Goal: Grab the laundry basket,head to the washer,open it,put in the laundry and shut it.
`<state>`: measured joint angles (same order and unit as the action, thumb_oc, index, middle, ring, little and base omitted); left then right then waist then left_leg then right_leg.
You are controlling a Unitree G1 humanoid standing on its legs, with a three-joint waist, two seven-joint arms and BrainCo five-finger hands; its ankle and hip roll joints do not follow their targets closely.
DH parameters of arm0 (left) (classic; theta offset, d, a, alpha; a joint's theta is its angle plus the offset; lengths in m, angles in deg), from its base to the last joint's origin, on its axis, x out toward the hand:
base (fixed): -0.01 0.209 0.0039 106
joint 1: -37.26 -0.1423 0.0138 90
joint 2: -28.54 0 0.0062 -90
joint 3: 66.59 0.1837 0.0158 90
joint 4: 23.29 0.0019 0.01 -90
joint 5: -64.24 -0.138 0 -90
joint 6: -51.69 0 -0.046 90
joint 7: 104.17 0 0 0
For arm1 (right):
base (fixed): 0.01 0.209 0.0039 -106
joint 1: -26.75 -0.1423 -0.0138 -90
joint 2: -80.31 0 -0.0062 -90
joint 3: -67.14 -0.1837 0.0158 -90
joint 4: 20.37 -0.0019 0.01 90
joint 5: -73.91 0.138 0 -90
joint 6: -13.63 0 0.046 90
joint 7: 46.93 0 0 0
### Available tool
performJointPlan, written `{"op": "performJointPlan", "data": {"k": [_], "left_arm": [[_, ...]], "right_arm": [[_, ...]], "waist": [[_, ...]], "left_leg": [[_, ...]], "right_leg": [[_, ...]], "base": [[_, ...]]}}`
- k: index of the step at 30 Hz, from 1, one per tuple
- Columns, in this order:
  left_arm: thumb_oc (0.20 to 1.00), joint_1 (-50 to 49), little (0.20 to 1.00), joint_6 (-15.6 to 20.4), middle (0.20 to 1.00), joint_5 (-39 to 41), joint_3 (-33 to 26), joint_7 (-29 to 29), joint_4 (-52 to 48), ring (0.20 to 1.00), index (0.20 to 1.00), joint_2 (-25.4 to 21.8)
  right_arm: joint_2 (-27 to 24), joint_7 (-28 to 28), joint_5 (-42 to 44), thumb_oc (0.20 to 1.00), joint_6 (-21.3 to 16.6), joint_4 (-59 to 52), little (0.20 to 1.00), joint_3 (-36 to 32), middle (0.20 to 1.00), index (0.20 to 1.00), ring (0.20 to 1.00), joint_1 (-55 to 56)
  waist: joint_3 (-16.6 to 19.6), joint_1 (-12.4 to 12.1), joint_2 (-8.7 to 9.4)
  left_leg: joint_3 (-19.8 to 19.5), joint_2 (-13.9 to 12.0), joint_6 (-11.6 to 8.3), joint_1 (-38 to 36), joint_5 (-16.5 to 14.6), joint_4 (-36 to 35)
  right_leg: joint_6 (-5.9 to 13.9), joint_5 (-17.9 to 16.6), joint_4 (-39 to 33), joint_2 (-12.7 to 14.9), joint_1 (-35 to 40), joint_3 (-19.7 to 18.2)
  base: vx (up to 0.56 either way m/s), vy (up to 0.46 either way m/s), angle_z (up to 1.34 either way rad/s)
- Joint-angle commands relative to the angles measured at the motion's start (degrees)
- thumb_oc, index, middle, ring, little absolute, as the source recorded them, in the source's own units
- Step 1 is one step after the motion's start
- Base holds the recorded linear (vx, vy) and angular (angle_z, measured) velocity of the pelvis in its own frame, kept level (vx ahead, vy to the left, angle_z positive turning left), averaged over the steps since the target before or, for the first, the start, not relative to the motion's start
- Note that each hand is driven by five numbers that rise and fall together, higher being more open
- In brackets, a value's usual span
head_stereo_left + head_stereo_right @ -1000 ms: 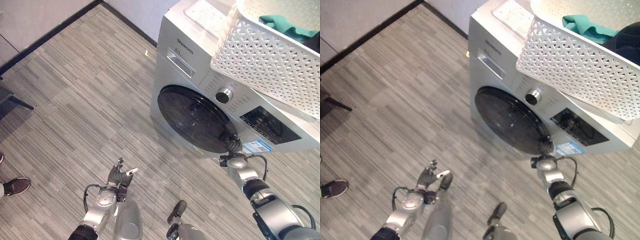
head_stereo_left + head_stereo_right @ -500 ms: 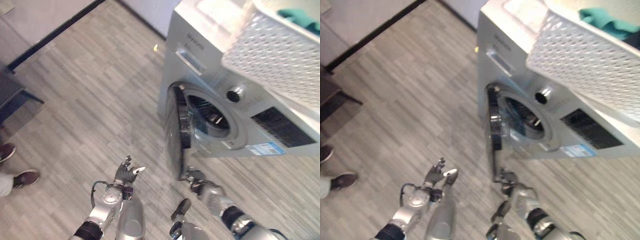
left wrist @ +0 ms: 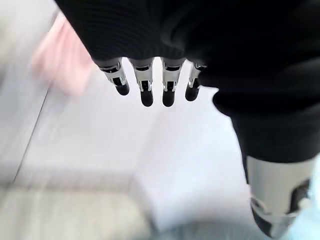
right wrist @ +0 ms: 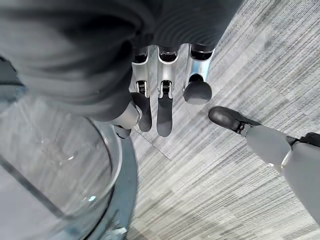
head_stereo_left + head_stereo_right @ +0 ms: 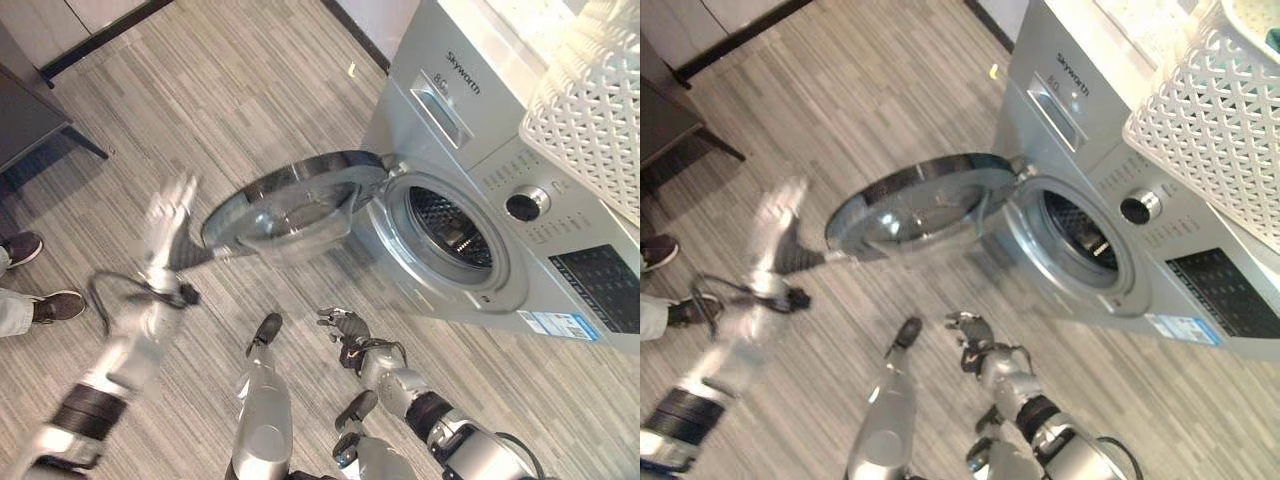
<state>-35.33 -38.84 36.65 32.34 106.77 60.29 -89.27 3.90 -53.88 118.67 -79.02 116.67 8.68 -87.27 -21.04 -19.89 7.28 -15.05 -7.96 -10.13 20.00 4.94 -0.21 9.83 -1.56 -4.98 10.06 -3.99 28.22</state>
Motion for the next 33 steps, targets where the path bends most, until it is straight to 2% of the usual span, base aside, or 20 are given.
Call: {"op": "performJointPlan", "data": {"k": [1, 2, 3, 4, 6, 9, 10, 12, 13, 17, 20, 26, 27, 30, 31, 32, 33], "left_arm": [[1.0, 4.8, 1.0, 2.3, 1.0, -0.2, 8.4, -5.5, 3.7, 1.0, 1.0, 1.4], [1.0, 7.3, 1.0, 2.4, 1.0, 0.8, 9.3, -5.4, 4.0, 1.0, 1.0, 1.9], [1.0, 7.5, 1.0, 2.4, 1.0, 0.8, 9.4, -5.4, 4.1, 1.0, 1.0, 1.9], [1.0, 8.9, 1.0, 2.7, 1.0, 2.2, 10.6, -5.3, 3.7, 1.0, 1.0, 3.7], [1.0, 8.9, 1.0, 3.4, 1.0, 3.2, 12.2, -5.7, 3.4, 1.0, 1.0, 5.3], [1.0, 8.8, 1.0, 3.8, 1.0, 4.1, 14.1, -5.8, 3.9, 1.0, 1.0, 6.3], [1.0, 7.7, 1.0, 4.1, 1.0, 5.1, 15.2, -6.5, 4.3, 1.0, 1.0, 6.9], [1.0, 7.4, 1.0, 4.4, 1.0, 5.7, 16.1, -6.8, 4.4, 1.0, 1.0, 6.8], [1.0, 6.5, 1.0, 4.9, 1.0, 6.7, 17.4, -7.7, 4.5, 1.0, 1.0, 7.0], [1.0, 5.7, 1.0, 5.1, 1.0, 8.2, 19.5, -9.1, 4.6, 1.0, 1.0, 6.7], [1.0, 5.7, 1.0, 5.1, 1.0, 8.7, 20.2, -9.5, 4.5, 1.0, 1.0, 6.6], [1.0, 5.3, 1.0, 4.3, 1.0, 13.2, 24.2, -14.8, 5.6, 1.0, 1.0, 8.2], [1.0, 4.3, 1.0, 3.9, 1.0, 15.9, 24.7, -17.2, 6.8, 1.0, 1.0, 9.0], [1.0, 2.9, 1.0, 3.0, 1.0, 17.9, 24.4, -19.5, 8.0, 1.0, 1.0, 9.3], [1.0, 2.6, 1.0, 2.8, 1.0, 18.5, 23.9, -20.1, 8.2, 1.0, 1.0, 9.3], [1.0, 2.1, 1.0, 2.4, 1.0, 18.8, 23.4, -20.9, 8.5, 1.0, 1.0, 9.2], [1.0, 2.0, 1.0, 2.4, 1.0, 18.8, 23.4, -21.0, 8.4, 1.0, 1.0, 9.2]], "right_arm": [[3.7, 0.9, -6.6, 0.2, 0.1, 5.9, 0.2, -3.1, 0.2, 0.2, 0.2, -11.1], [4.1, 0.1, -6.5, 0.2, 0.1, 9.4, 0.2, -5.1, 0.2, 0.2, 0.2, -16.7], [4.1, 0.2, -6.5, 0.2, 0.1, 9.6, 0.2, -5.3, 0.2, 0.2, 0.2, -17.0], [4.3, -2.4, -4.9, 0.2, -0.2, 15.9, 0.2, -9.7, 0.2, 0.2, 0.2, -25.8], [3.7, -4.0, -3.2, 0.2, -0.1, 20.0, 0.2, -13.2, 0.2, 0.2, 0.2, -32.0], [2.8, -4.7, -1.1, 0.2, 0.0, 22.4, 0.2, -15.9, 0.2, 0.2, 0.2, -35.6], [2.9, -5.1, 1.1, 0.2, -0.1, 23.3, 0.2, -18.0, 0.2, 0.2, 0.2, -36.7], [2.3, -5.1, 1.9, 0.2, -0.2, 24.4, 0.2, -19.1, 0.2, 0.2, 0.2, -37.4], [1.3, -5.4, 2.8, 0.2, -0.2, 25.5, 0.2, -20.2, 0.2, 0.2, 0.2, -38.3], [-0.6, -5.4, 4.7, 0.2, -0.6, 26.7, 0.2, -22.0, 0.2, 0.2, 0.2, -40.3], [-1.5, -5.5, 5.7, 0.2, -1.0, 26.8, 0.2, -22.5, 0.2, 0.2, 0.2, -40.9], [-4.3, -6.2, 7.5, 0.2, -1.7, 28.4, 0.2, -24.8, 0.2, 0.2, 0.2, -43.5], [-5.0, -5.9, 7.0, 0.2, -1.1, 29.0, 0.2, -24.9, 0.2, 0.2, 0.2, -43.6], [-5.5, -5.2, 5.1, 0.2, -0.4, 29.0, 0.2, -24.1, 0.2, 0.2, 0.2, -43.0], [-5.3, -4.7, 4.5, 0.225, -0.1, 28.7, 0.225, -23.7, 0.225, 0.225, 0.225, -42.4], [-5.0, -4.4, 3.4, 0.416, 0.2, 28.3, 0.416, -22.9, 0.416, 0.416, 0.416, -41.7], [-5.0, -4.4, 3.4, 0.473, 0.2, 28.3, 0.473, -22.9, 0.473, 0.473, 0.473, -41.7]], "waist": [[2.3, -1.2, 0.47], [1.8, -2.0, 0.17], [1.7, -2.0, 0.2], [1.5, -3.5, -0.71], [1.3, -5.2, -1.61], [1.2, -6.8, -2.08], [1.5, -8.4, -2.71], [1.8, -9.1, -2.78], [1.9, -10.5, -3.33], [2.0, -12.3, -3.88], [1.8, -12.9, -3.95], [1.0, -13.1, -4.76], [0.9, -12.9, -4.93], [0.7, -12.1, -4.84], [0.5, -11.7, -4.76], [0.5, -11.2, -4.64], [0.5, -11.2, -4.63]], "left_leg": [[1.2, -0.4, 2.4, 0.1, -2.0, -4.3], [1.0, -0.4, 2.47, 0.5, -1.9, -4.3], [1.0, -0.4, 2.47, 0.5, -1.9, -4.2], [0.7, -0.1, 2.65, 1.4, -2.0, -3.9], [0.3, 0.5, 2.81, 2.2, -1.9, -3.8], [-0.2, 1.2, 2.98, 3.2, -1.8, -3.5], [-0.8, 1.9, 3.17, 3.9, -1.8, -3.7], [-1.5, 2.4, 3.28, 4.6, -1.7, -3.6], [-2.3, 3.3, 3.44, 5.5, -1.6, -3.7], [-3.6, 4.4, 3.74, 7.1, -1.5, -3.5], [-4.1, 4.8, 3.83, 7.7, -1.5, -3.2], [-4.4, 5.5, 4.08, 9.0, -1.8, -2.1], [-4.3, 5.6, 4.16, 9.1, -2.0, -1.7], [-3.9, 5.6, 4.36, 8.9, -2.7, -0.7], [-3.5, 5.6, 4.43, 8.8, -3.0, -0.2], [-3.1, 5.5, 4.53, 8.7, -3.5, 0.7], [-3.1, 5.5, 4.54, 8.7, -3.5, 0.7]], "right_leg": [[-0.91, 6.8, 5.9, 2.2, 1.8, -3.0], [-0.92, 6.7, 5.6, 2.1, 1.7, -2.9], [-0.93, 6.7, 5.6, 2.1, 1.7, -2.9], [-0.92, 6.2, 4.8, 1.8, 1.4, -2.7], [-0.8, 5.9, 3.8, 1.8, 1.4, -2.3], [-0.66, 5.5, 2.7, 1.7, 1.7, -1.6], [-0.59, 5.4, 2.1, 1.8, 2.1, -0.8], [-0.52, 5.3, 1.8, 1.8, 2.0, -0.1], [-0.44, 5.3, 1.4, 1.8, 2.1, 1.0], [-0.25, 5.4, 1.0, 1.8, 1.8, 2.2], [-0.26, 5.5, 1.0, 1.8, 1.6, 2.5], [-0.23, 5.5, 1.3, 2.0, 1.0, 2.9], [-0.22, 5.4, 1.4, 2.3, 0.9, 2.6], [-0.24, 5.2, 1.9, 2.6, 0.8, 1.7], [-0.23, 5.1, 2.2, 2.7, 0.7, 1.2], [-0.21, 4.9, 2.5, 2.9, 0.6, 0.7], [-0.21, 4.9, 2.5, 3.0, 0.6, 0.6]], "base": [[-0.02, -0.001, -0.06], [-0.02, -0.001, -0.1], [-0.01, -0.015, -0.15], [0.0, -0.002, -0.11], [0.0, 0.003, -0.03], [0.04, 0.007, 0.09], [0.07, -0.001, 0.15], [0.07, -0.001, 0.26], [0.05, 0.014, 0.45], [0.05, 0.014, 0.37], [0.02, -0.002, 0.18], [0.01, 0.024, 0.08], [0.0, 0.042, -0.01], [-0.01, 0.05, -0.02], [-0.01, 0.068, -0.03], [-0.01, 0.046, -0.03], [-0.03, 0.085, -0.09]]}}
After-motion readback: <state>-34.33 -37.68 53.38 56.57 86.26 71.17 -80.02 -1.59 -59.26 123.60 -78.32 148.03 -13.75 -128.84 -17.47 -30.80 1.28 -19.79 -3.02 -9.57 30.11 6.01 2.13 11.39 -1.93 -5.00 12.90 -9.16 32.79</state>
